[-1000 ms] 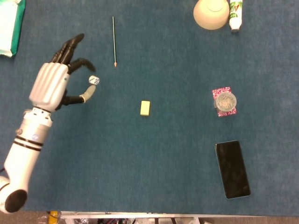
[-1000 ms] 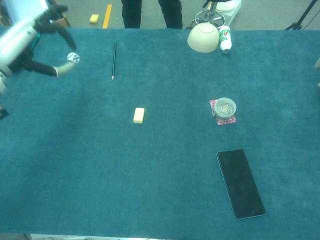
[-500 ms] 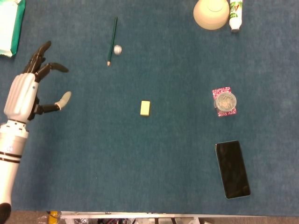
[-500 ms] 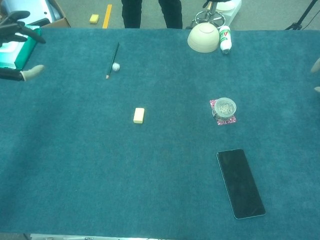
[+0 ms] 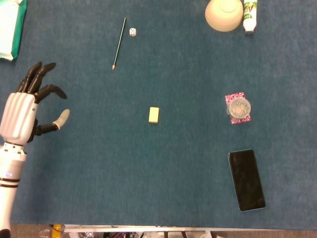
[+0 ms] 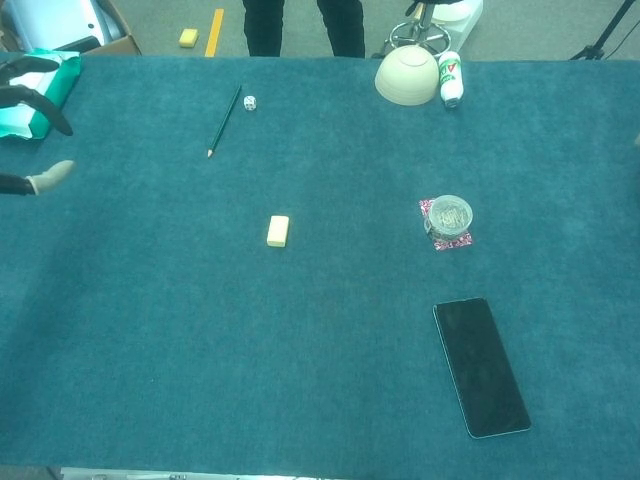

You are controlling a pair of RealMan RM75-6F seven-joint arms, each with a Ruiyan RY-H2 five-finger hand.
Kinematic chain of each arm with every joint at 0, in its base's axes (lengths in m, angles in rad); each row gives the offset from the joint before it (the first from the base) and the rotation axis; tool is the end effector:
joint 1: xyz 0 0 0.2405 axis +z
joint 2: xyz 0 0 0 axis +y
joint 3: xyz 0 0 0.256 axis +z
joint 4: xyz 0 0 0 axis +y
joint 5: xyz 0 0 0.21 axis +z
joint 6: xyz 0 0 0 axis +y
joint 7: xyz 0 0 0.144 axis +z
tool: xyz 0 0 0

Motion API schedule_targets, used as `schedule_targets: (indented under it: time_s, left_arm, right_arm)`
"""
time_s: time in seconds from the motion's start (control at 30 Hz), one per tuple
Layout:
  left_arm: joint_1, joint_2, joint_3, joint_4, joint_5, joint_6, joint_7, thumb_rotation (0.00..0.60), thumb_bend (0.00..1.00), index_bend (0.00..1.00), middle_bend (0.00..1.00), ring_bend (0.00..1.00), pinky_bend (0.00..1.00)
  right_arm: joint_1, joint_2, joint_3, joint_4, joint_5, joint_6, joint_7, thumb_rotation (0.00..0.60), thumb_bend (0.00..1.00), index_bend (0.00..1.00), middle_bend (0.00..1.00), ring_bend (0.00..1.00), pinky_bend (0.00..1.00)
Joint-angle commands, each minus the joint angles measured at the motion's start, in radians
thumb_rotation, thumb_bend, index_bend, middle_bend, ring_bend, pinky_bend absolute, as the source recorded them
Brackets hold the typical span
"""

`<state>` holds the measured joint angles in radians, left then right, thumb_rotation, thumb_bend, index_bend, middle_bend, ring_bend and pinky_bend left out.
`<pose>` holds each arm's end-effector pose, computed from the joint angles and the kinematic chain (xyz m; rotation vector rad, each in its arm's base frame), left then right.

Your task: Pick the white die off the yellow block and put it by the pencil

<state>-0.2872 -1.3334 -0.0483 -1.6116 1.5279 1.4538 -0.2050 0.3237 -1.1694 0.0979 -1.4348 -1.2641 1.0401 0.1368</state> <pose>-0.2417 0.2316 0.0864 -1.4243 -1.1368 -1.3529 -0.3404 -0.2669 0.1286 1.4412 -1.1805 0.7478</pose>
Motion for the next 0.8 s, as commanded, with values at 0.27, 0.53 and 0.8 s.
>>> schedule_targets:
  time_s: [0.27, 0.53, 0.8]
  left_arm:
    - [0.024, -0.063, -0.013, 0.215, 0.111, 0.133, -0.002, 0.600, 0.28, 0.50, 0.22, 0.08, 0.23]
    - [0.042, -0.103, -0.027, 0.332, 0.129, 0.188, 0.242, 0.600, 0.28, 0.50, 0.22, 0.12, 0.25]
    - [0.072, -0.006, -0.015, 0.238, 0.096, 0.165, 0.284, 0.600, 0.28, 0.49, 0.21, 0.12, 0.25]
  right_arm:
    - [-0.009, 0.027, -0.003, -0.062, -0.025, 0.026, -0.007, 0.600, 0.21, 0.42, 0.35, 0.24, 0.26]
    - [-0.004, 0.032, 0.000, -0.083, -0.018, 0.018, -0.013, 0.600, 0.21, 0.42, 0.35, 0.24, 0.26]
    - [0.000, 0.045, -0.022, -0.093, -0.063, 0.014, -0.017, 0.600, 0.21, 0.42, 0.35, 0.24, 0.26]
